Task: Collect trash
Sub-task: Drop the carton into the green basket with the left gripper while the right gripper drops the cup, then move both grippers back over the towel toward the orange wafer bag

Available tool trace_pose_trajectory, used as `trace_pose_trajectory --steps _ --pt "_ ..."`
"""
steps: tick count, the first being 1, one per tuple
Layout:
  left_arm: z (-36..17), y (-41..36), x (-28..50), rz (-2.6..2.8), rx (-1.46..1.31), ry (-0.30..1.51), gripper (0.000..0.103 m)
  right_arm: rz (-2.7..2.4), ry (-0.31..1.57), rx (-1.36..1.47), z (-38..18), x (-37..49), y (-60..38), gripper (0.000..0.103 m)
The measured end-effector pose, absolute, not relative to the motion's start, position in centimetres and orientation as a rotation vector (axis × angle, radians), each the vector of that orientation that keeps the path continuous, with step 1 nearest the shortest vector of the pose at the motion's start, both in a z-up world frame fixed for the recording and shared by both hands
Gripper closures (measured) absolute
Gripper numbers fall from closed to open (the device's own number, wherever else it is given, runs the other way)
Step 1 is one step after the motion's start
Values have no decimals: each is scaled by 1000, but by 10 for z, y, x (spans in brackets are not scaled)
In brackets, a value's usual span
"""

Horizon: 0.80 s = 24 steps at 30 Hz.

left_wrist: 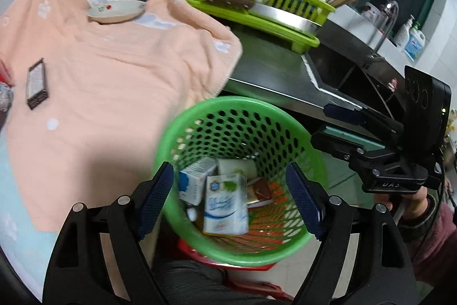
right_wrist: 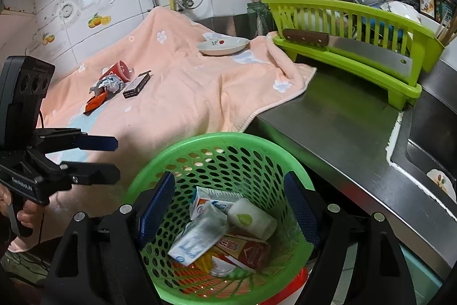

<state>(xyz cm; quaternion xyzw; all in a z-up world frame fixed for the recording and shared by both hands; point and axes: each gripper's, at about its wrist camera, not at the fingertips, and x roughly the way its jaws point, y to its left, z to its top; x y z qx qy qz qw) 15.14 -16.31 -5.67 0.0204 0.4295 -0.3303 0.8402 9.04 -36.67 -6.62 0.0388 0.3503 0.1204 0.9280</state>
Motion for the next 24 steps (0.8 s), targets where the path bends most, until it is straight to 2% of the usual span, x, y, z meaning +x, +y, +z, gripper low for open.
trace_pose_trajectory --steps 9,24 --pt "-40 -107 172 -559 16 867 23 305 721 41 -56 118 -333 24" --pt "-26 20 229 -205 -36 810 23 440 731 -21 -39 183 -252 24"
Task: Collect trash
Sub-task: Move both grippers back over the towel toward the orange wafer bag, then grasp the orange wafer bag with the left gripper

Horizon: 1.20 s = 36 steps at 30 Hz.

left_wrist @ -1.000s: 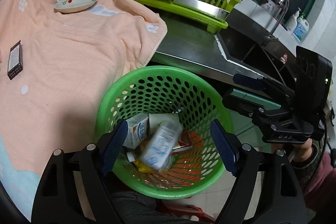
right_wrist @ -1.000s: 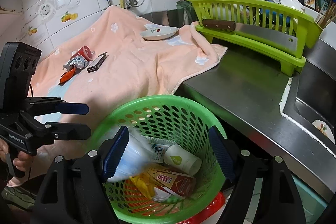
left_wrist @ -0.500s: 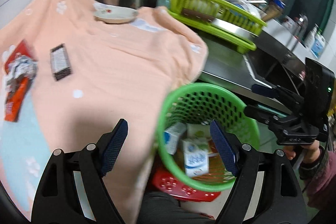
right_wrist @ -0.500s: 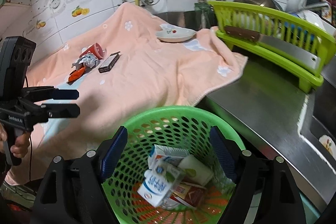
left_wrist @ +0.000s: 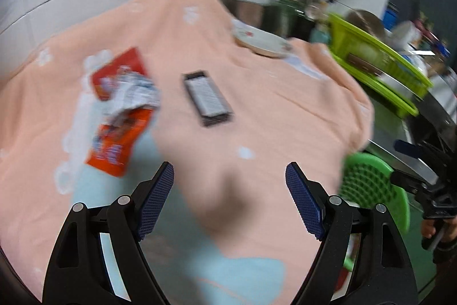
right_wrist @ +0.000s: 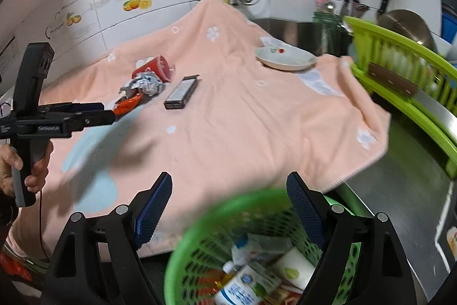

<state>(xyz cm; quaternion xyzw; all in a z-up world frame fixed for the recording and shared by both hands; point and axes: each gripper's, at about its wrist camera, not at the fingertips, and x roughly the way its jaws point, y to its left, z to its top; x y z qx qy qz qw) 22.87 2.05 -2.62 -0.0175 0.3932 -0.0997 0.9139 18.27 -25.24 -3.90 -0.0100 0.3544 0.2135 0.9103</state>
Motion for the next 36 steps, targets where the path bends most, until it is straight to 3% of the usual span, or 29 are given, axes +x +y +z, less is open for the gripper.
trace_pose_trajectory --steps 9,17,28,30,34,36 --pt "-43 90 266 -51 -54 853 22 510 739 -62 -36 229 -203 24" --pt "-66 121 304 -58 -90 906 8 556 760 -111 -43 252 -167 24" --pt "-103 139 340 -92 -139 979 7 589 782 -146 -55 279 -139 24" --pt "-104 137 341 -110 -132 972 11 593 784 -152 -56 282 -135 24" --pt "-106 126 336 -135 -70 952 32 603 787 -163 -58 289 -125 24" --pt "-104 124 332 -137 -56 948 37 612 787 -168 -59 293 -120 24"
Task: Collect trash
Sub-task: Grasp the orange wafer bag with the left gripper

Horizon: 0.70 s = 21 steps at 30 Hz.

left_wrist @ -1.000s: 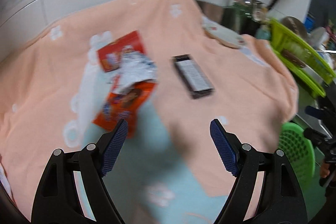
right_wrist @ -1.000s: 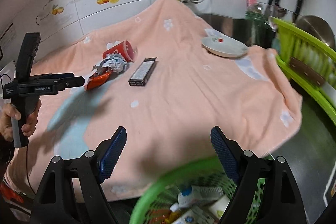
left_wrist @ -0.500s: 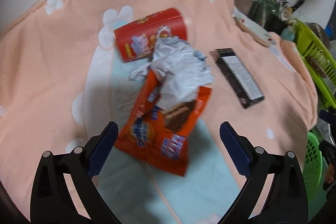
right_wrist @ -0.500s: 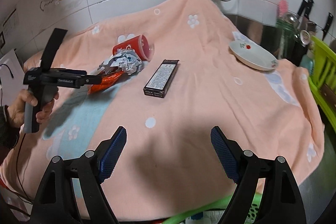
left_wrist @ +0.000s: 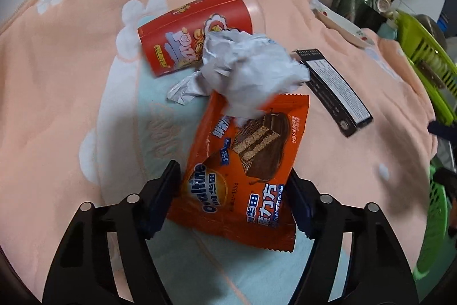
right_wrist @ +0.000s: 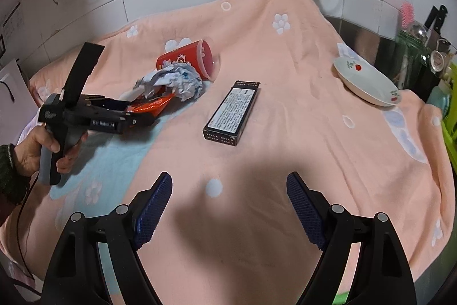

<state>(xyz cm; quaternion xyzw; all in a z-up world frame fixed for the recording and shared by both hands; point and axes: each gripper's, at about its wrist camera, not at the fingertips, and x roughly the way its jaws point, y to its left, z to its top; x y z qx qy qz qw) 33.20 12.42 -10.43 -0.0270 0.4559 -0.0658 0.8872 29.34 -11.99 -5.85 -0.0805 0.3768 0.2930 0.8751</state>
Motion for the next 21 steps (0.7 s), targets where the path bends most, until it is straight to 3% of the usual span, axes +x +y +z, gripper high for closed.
trace_pose_trajectory --steps 11,21 --pt "-90 139 278 -80 -55 933 55 694 766 -180 -54 312 -80 24" --pt "-78 171 233 -3 -131 895 57 794 754 -206 -57 335 -13 25"
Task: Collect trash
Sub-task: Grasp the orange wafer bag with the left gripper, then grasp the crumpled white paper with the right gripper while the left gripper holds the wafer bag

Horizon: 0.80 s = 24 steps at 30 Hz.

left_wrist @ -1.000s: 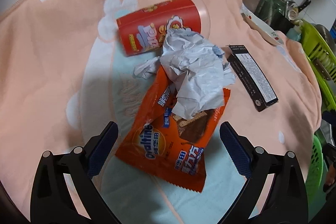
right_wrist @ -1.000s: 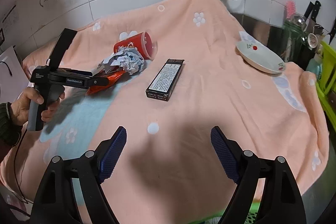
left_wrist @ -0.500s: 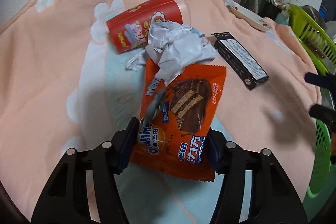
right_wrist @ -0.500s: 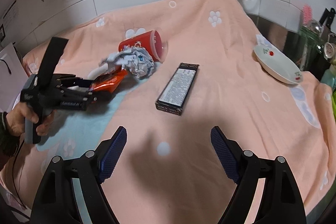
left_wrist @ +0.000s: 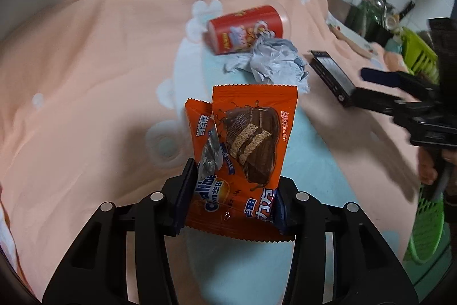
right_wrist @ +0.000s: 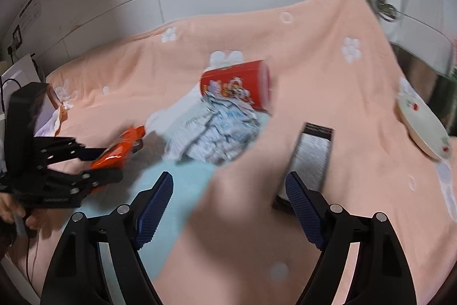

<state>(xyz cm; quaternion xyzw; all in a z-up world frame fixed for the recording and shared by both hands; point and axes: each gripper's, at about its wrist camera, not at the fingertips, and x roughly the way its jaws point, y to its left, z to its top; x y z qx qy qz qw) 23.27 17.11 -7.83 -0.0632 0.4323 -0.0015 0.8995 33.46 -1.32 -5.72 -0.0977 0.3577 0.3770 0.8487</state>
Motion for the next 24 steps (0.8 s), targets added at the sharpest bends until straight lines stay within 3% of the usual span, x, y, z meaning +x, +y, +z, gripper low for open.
trace_pose_trajectory --steps 16,22,24 --pt "-77 196 207 54 -167 877 57 757 878 -152 -95 395 56 28" --pt "-75 194 204 49 -176 869 57 772 900 -107 -91 393 52 57" --pt "-74 193 202 48 -178 865 57 773 897 -89 -88 389 47 61"
